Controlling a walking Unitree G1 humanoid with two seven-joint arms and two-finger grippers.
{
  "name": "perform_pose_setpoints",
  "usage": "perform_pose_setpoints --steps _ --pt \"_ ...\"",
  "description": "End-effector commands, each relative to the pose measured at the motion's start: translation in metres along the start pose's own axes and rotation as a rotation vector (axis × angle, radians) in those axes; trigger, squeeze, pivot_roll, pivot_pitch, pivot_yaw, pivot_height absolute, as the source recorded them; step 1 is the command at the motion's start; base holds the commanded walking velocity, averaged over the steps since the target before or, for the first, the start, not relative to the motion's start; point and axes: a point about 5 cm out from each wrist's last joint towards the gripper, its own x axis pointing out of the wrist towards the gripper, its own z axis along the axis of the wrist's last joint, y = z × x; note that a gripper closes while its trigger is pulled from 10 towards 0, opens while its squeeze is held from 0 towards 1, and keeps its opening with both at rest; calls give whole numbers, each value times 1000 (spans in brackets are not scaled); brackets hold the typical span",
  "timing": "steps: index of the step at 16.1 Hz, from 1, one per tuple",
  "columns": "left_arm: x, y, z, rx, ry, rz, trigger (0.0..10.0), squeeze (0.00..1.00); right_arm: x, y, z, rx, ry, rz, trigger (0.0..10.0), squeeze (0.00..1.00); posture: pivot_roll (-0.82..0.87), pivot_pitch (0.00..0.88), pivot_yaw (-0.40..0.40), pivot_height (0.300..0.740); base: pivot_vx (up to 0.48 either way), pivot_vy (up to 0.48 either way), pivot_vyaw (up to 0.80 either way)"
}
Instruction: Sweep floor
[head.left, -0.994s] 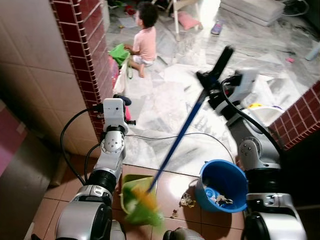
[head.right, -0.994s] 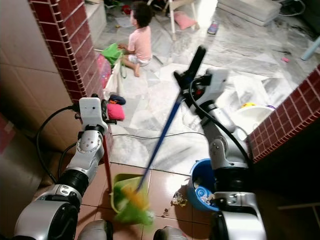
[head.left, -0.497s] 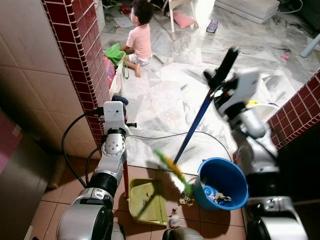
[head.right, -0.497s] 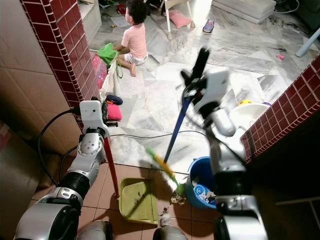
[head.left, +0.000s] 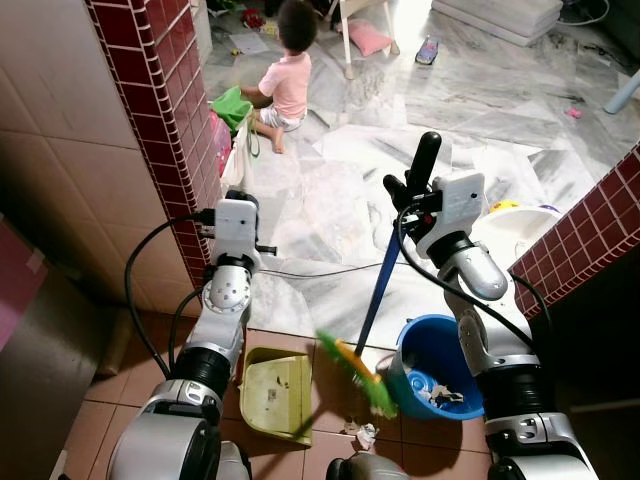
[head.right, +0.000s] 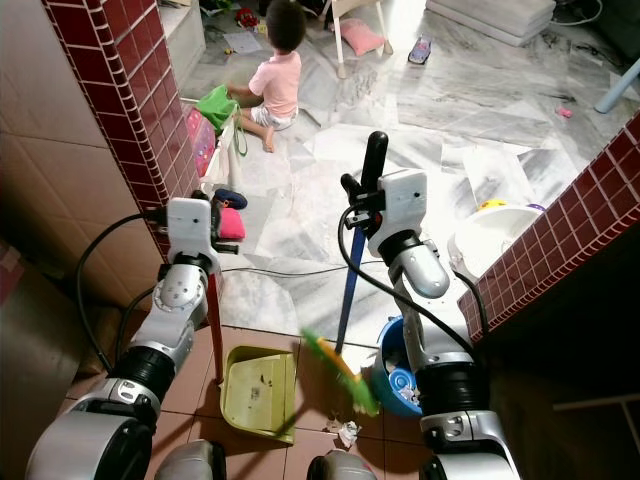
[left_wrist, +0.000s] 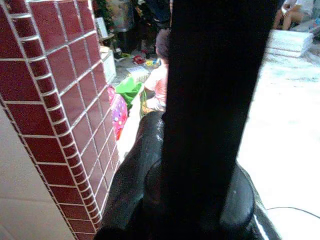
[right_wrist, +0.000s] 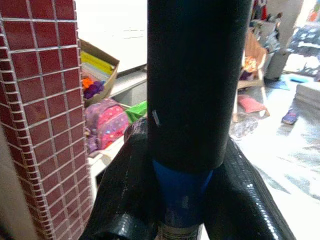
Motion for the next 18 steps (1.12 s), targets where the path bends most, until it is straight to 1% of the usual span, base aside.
perform_pose_setpoints --steps 1,4,5,6,7,9,11,12,14,15,16,18 --pt "-2 -5 1 6 2 -24 10000 0 -1 -2 18 -88 -81 -16 10000 0 -105 67 -48 740 0 0 0" --pt "-5 -9 -2 15 17 -42 10000 0 0 4 38 -157 -137 7 10000 0 -108 70 -48 740 0 0 0" --pt "-6 -9 -2 17 17 -46 10000 0 0 6 41 -209 -142 18 10000 0 -107 70 -49 740 0 0 0" --pt "-6 -9 -2 18 18 -50 10000 0 -1 7 43 -286 -135 35 10000 0 -107 70 -49 740 0 0 0" --pt "-6 -9 -2 18 18 -50 10000 0 -2 7 43 -296 -136 36 10000 0 -109 72 -49 740 0 0 0" --pt "-5 -8 0 20 20 -53 10000 0 -7 6 39 -329 -103 35 10000 0 -110 72 -50 740 0 0 0" --pt "-5 -8 0 21 28 -54 10000 0 -15 4 30 -370 -35 40 10000 0 -110 75 -50 740 0 0 0" --pt "-6 -8 -1 22 38 -59 10000 0 -21 6 26 -367 -5 58 10000 0 -111 75 -51 740 0 0 0" --pt "-7 -9 -2 23 50 -62 10000 0 -28 12 20 -332 26 86 10000 0 -115 76 -50 740 0 0 0" --pt "-7 -9 -2 23 54 -64 10000 0 -30 13 17 -305 42 83 10000 0 -115 76 -50 740 0 0 0" --pt "-7 -10 -2 21 57 -66 10000 0 -31 14 13 -251 65 69 10000 0 -112 75 -48 740 0 0 0" --pt "-7 -10 -1 21 62 -67 10000 0 -32 13 8 -190 106 43 10000 0 -110 75 -47 740 0 0 0"
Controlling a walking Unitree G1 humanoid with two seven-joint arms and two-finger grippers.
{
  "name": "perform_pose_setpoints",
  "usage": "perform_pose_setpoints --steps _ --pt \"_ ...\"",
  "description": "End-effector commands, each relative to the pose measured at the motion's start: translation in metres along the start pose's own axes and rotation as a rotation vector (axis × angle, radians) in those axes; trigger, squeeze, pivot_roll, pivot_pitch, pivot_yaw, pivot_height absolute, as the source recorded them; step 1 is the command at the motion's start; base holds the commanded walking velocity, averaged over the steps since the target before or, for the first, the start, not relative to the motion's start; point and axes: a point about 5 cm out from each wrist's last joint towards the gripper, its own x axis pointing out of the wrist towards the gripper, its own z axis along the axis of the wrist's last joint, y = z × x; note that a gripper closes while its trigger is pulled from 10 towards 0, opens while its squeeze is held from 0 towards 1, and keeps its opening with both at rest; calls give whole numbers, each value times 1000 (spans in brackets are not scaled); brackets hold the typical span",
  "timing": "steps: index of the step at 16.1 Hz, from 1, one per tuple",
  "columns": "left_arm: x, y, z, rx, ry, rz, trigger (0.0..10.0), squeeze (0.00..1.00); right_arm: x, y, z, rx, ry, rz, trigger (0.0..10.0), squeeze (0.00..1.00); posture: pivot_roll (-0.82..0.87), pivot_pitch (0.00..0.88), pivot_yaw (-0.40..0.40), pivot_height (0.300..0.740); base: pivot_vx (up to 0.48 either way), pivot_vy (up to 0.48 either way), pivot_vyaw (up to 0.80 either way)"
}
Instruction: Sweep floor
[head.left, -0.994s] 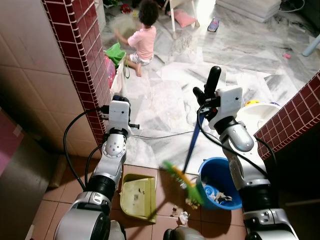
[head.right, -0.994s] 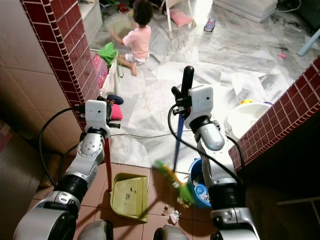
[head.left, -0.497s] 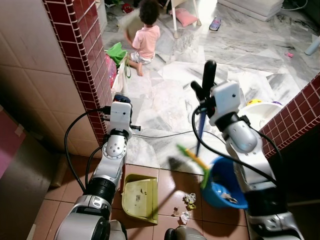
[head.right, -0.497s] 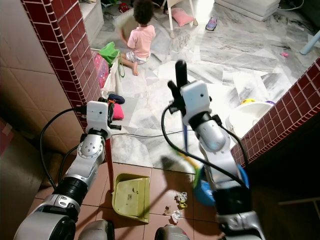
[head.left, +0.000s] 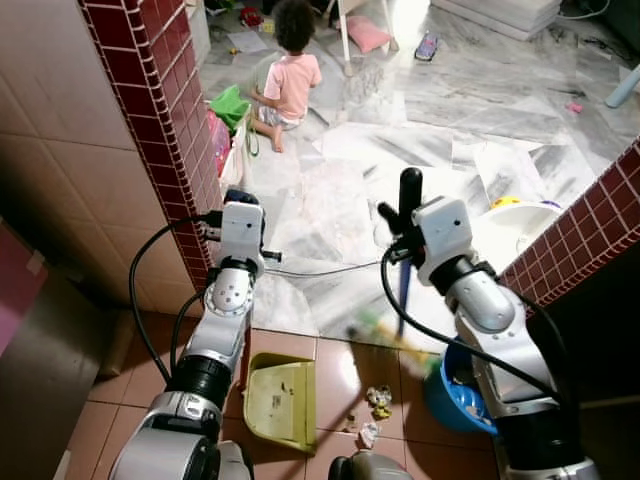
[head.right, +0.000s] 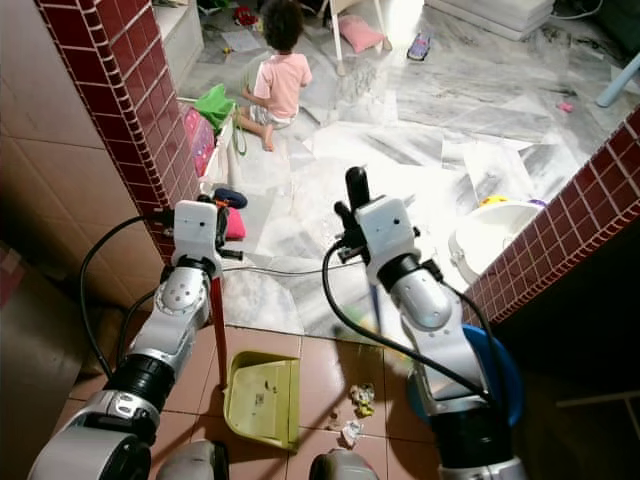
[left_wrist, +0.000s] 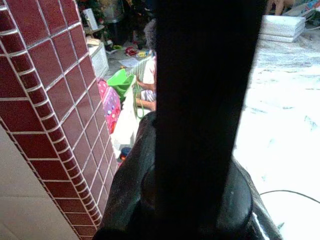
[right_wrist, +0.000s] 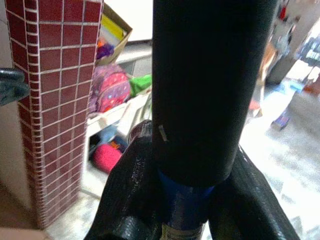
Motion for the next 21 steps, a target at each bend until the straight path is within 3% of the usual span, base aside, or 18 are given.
perform_pose_setpoints --steps 1,4,7,10,13,16,19,21 --pt "-2 -5 -3 8 25 -30 10000 0 -3 -7 4 13 9 -31 10000 0 -110 75 -47 740 0 0 0" --pt "-1 -1 -5 7 50 -27 10000 0 -4 -6 -15 128 173 -62 10000 0 -108 73 -47 740 0 0 0" --pt "-2 -8 -8 -21 91 -61 10000 0 -2 -2 -24 283 253 -108 10000 0 -106 70 -50 740 0 0 0" --pt "-6 -22 -17 -72 157 -120 10000 0 8 0 -15 384 214 -158 10000 0 -108 70 -49 740 0 0 0" --pt "-9 -30 -19 -135 192 -169 10000 0 15 -6 -6 420 167 -247 10000 0 -106 71 -48 740 0 0 0" --pt "-10 -31 -20 -155 206 -171 10000 0 20 -10 2 450 110 -294 10000 0 -106 72 -48 740 0 0 0" --pt "-8 -30 -19 -174 208 -160 10000 0 30 -20 18 584 -5 -331 10000 0 -105 69 -51 740 0 0 0" --pt "-8 -30 -18 -178 212 -161 10000 0 33 -26 28 609 -63 -326 10000 0 -105 69 -51 740 0 0 0"
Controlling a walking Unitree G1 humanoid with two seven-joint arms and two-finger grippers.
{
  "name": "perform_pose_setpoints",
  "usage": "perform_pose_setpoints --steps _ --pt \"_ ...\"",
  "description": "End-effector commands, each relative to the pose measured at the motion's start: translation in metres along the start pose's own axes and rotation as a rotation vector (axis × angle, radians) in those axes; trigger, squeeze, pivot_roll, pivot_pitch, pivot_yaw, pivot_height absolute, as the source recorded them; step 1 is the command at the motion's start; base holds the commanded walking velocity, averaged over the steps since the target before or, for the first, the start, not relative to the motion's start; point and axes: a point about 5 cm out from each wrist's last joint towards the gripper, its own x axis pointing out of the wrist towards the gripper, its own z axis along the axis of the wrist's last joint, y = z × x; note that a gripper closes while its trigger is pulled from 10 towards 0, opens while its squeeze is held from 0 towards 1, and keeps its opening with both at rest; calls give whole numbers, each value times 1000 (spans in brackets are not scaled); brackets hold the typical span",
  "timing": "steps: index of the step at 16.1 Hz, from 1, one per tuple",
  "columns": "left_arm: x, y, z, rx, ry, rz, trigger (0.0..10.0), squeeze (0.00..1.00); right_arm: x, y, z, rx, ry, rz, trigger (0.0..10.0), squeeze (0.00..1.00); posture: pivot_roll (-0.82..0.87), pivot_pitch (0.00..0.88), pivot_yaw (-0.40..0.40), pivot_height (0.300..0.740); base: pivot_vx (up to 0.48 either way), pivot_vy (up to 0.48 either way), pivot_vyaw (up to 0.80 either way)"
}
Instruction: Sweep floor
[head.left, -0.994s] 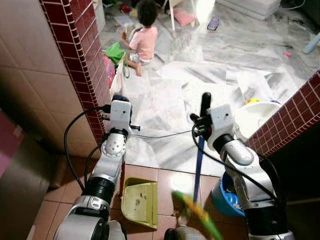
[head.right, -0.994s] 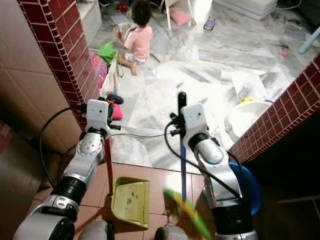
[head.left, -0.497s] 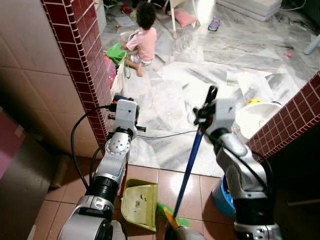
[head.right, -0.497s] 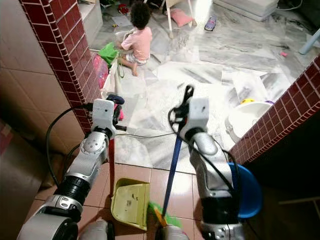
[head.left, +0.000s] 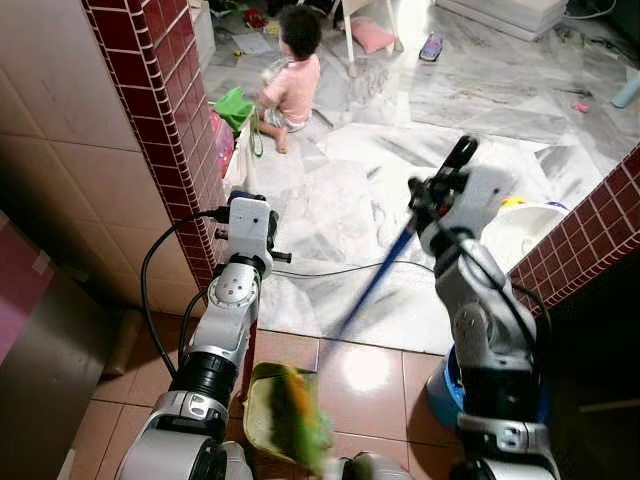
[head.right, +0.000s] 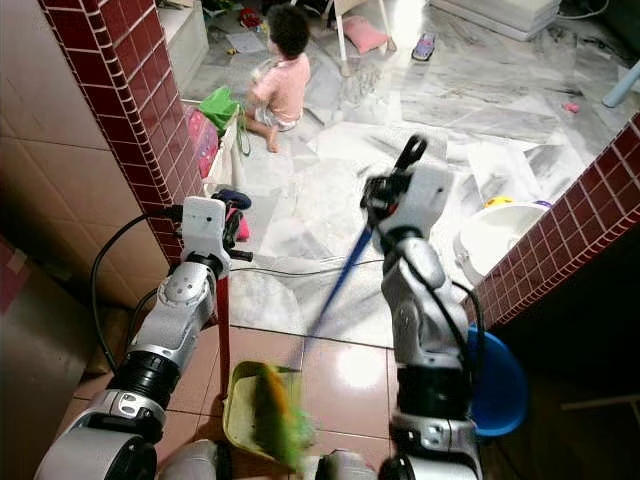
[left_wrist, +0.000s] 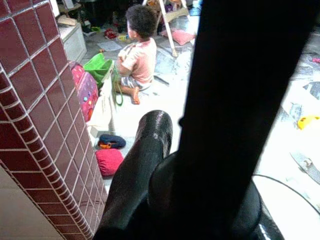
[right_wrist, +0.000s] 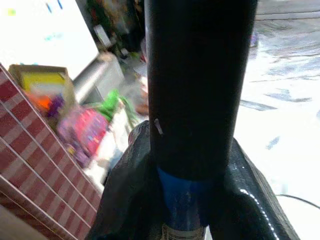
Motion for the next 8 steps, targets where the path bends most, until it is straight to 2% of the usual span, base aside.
perform_pose_setpoints --steps 1,3,4,5,7,8 --pt "-7 -17 -25 -103 132 -61 10000 0 3 3 15 55 -73 24 10000 0 -110 68 -51 740 0 0 0" --pt "-6 -17 -25 -106 134 -58 10000 0 5 1 18 49 -84 24 10000 0 -111 70 -50 740 0 0 0" --pt "-6 -15 -25 -108 137 -41 10000 0 7 -2 25 -18 -120 32 10000 0 -111 69 -50 740 0 0 0" --pt "-6 -15 -25 -108 137 -37 10000 0 7 -3 27 -34 -131 35 10000 0 -111 69 -50 740 0 0 0" --pt "-5 -11 -25 -123 139 -10 10000 0 8 0 39 -132 -203 70 10000 0 -113 73 -49 740 0 0 0" --pt "-5 -11 -25 -121 140 -11 10000 0 8 0 40 -140 -209 71 10000 0 -113 73 -49 740 0 0 0"
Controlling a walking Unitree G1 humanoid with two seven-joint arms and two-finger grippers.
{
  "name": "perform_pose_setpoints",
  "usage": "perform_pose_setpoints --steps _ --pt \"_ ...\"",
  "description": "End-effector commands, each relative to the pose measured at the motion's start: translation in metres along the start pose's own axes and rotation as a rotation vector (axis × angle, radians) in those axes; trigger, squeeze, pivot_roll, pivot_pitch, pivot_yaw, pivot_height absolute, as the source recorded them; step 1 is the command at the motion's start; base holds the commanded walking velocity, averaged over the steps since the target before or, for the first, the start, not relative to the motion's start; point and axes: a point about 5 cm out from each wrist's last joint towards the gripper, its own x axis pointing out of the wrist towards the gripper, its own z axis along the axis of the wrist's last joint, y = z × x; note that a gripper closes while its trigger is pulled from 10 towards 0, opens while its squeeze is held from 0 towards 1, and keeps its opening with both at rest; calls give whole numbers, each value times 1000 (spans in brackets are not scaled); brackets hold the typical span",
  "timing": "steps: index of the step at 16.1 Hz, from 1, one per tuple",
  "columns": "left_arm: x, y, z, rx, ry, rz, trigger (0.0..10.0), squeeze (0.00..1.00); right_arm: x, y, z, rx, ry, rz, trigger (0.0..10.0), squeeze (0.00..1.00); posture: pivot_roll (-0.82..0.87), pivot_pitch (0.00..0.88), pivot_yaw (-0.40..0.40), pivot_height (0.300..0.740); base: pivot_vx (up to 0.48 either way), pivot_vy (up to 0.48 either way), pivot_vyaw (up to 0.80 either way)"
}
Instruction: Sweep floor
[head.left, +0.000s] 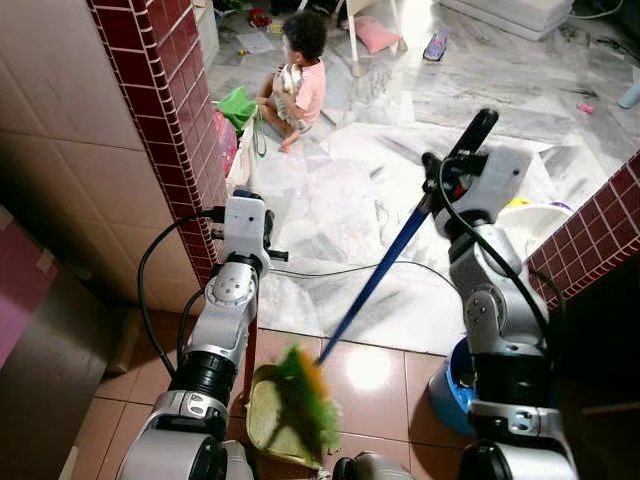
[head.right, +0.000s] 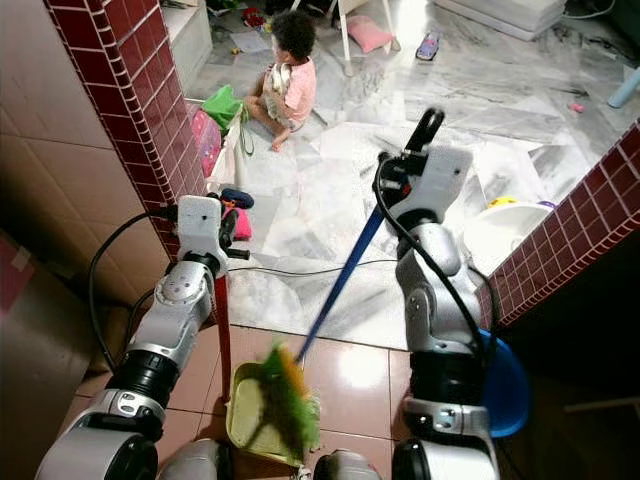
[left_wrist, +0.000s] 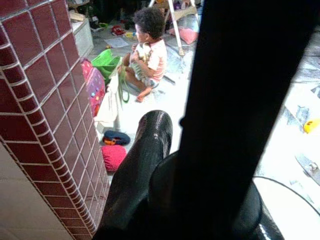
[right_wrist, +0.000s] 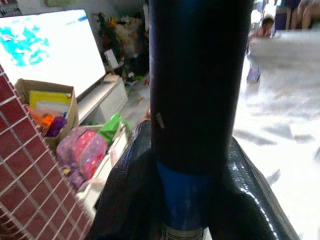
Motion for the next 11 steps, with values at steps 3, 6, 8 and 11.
perform_pose_setpoints --steps 3,6,8,11 --pt "-6 -14 -26 -84 141 -36 10000 0 5 8 31 -43 -164 66 10000 0 -111 74 -48 740 0 0 0" --pt "-7 -15 -28 -74 152 -40 10000 0 5 5 34 -68 -186 63 10000 0 -110 76 -46 740 0 0 0" --pt "-7 -15 -28 -71 153 -40 10000 0 7 2 36 -102 -202 60 10000 0 -109 77 -44 740 0 0 0" --pt "-7 -15 -28 -67 155 -41 10000 0 11 -3 44 -145 -236 49 10000 0 -109 76 -44 740 0 0 0"
